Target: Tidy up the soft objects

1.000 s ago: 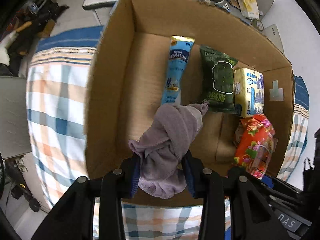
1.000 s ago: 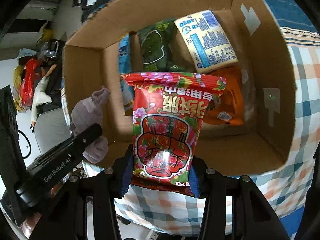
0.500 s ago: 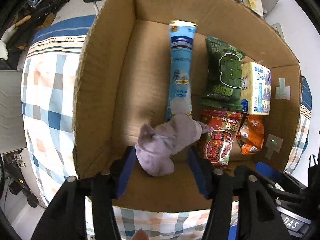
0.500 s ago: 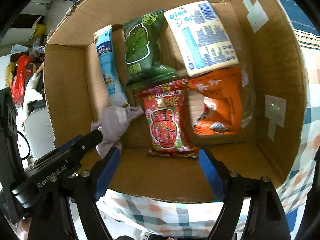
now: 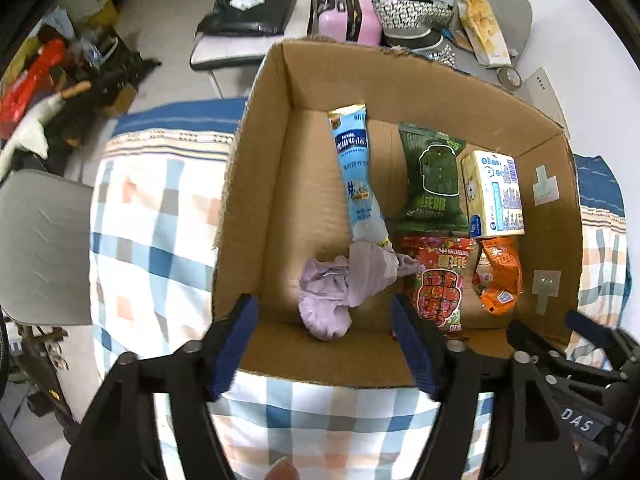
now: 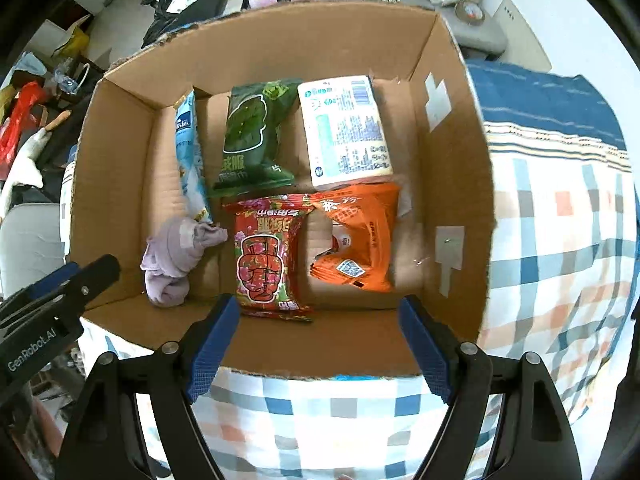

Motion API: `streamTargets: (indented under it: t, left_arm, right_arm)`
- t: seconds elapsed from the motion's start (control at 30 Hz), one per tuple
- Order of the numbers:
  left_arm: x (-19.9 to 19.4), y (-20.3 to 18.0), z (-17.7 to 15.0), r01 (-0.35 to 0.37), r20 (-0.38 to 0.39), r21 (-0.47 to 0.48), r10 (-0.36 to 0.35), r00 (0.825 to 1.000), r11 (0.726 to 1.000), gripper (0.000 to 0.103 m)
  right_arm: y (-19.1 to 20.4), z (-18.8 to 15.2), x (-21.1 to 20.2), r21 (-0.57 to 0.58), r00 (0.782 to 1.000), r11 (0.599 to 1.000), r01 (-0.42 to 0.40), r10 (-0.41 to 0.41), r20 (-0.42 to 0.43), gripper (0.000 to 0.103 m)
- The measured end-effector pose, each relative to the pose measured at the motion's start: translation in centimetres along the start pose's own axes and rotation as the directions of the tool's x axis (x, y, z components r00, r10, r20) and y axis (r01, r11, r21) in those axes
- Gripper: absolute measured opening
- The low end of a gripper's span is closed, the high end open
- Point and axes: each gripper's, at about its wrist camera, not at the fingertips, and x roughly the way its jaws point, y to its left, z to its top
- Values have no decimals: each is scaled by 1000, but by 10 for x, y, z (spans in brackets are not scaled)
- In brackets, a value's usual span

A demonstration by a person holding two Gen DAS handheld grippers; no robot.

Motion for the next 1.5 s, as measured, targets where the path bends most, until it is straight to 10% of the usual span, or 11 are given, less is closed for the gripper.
streamTargets:
  t: [0.13, 0.53, 0.97, 1.5]
  left_arm:
    - [-6, -5, -8, -31, 46, 17, 31, 998, 999, 98]
    - [-81, -7, -42, -42, 232, -26, 47, 972, 999, 99]
    - [-229, -6, -135, -47, 484, -24, 53, 873, 999, 99]
    - [-311, -14, -194, -27, 585, -4, 25, 811, 1000, 99]
  right_arm:
    - [-2, -3, -8, -3, 998, 999, 34, -34, 49, 100]
    - [-13, -34, -60, 13, 982, 999, 33, -35, 183, 102]
    - [-26, -149, -207, -12, 887, 1000, -9, 13, 462, 102]
    - [-18, -230, -318, -91, 804, 996, 19, 38, 593, 102]
